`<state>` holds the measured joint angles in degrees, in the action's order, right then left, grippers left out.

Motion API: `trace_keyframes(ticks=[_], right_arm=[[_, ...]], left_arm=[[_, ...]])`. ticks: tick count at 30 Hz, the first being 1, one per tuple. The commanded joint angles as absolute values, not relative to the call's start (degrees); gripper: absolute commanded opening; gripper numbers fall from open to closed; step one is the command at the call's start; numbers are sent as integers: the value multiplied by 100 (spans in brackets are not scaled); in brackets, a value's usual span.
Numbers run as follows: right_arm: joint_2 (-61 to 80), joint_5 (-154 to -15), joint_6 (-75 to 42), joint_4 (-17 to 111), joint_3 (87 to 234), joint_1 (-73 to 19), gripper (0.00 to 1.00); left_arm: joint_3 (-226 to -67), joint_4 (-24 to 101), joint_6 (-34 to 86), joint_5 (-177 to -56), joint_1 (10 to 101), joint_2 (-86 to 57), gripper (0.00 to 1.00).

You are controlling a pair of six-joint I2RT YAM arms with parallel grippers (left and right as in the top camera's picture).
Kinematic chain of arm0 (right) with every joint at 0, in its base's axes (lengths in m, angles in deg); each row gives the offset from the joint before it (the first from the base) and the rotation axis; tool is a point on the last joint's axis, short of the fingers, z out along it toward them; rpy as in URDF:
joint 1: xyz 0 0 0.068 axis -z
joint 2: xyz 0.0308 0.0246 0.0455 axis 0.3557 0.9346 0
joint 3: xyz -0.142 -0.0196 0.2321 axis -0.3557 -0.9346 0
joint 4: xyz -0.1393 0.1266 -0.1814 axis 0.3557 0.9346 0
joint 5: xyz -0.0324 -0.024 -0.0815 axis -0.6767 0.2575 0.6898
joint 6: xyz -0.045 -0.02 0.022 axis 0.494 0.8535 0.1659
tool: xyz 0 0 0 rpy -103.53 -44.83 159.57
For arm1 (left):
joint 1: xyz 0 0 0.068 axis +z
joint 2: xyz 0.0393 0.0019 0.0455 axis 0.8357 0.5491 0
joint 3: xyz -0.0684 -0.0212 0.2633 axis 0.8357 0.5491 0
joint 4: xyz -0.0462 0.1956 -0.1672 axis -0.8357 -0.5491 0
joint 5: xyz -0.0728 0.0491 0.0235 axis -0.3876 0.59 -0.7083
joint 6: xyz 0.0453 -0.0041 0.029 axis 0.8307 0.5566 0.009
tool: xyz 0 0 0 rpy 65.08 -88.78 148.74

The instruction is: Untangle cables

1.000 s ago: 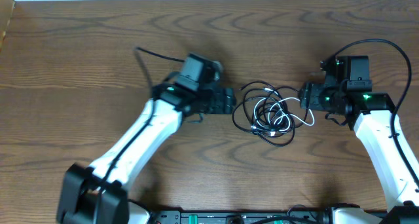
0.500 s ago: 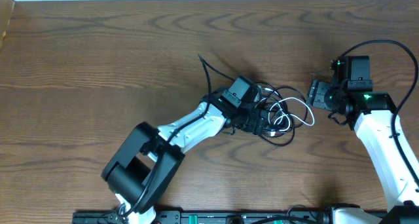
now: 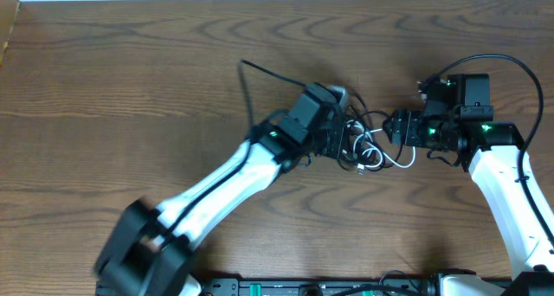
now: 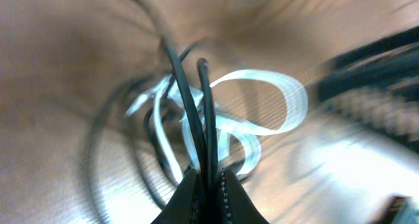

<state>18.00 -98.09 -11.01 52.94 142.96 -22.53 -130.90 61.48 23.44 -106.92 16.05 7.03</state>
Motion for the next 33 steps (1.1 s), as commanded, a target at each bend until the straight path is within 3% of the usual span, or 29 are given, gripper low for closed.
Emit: trace_keyframes(ticks=[1,14,16,17,18,20,23,29,33], right_arm=[[1787,-10603,-734,5338,14355,-2268,79],[2343,-10065,-742,5028,14342,-2963,82],[2631,-10065,-828,4781,14342,-3005,66],[2734,-10065,-849,4700,14342,-3005,25],[2828,-10065,-849,4637,14342,-3005,1],[2878,-10065,-847,4543,14342,-3003,1],[2841,-9844,-852,4435,14346,-2933,1],[2576,-7040,-2239,4986,14346,-2552,1],[2406,-6052,-2462,5288,14346,-2026,1]], left_arm=[[-13258,6283,2019,-10639,1644,45,7],[-13258,7234,1269,-10679,1644,-996,7],[-13258,7230,1271,-10679,1644,-1094,7],[-13258,7225,1273,-10677,1644,-1118,8],[-13258,7201,1313,-10674,1644,-1123,8],[-13258,6946,1341,-10580,1651,-1120,7],[-13258,6036,1745,-9523,1651,-1120,7],[-13243,3879,1785,-6428,1813,-1107,7],[-13243,2983,1767,-5507,2464,-1109,7]])
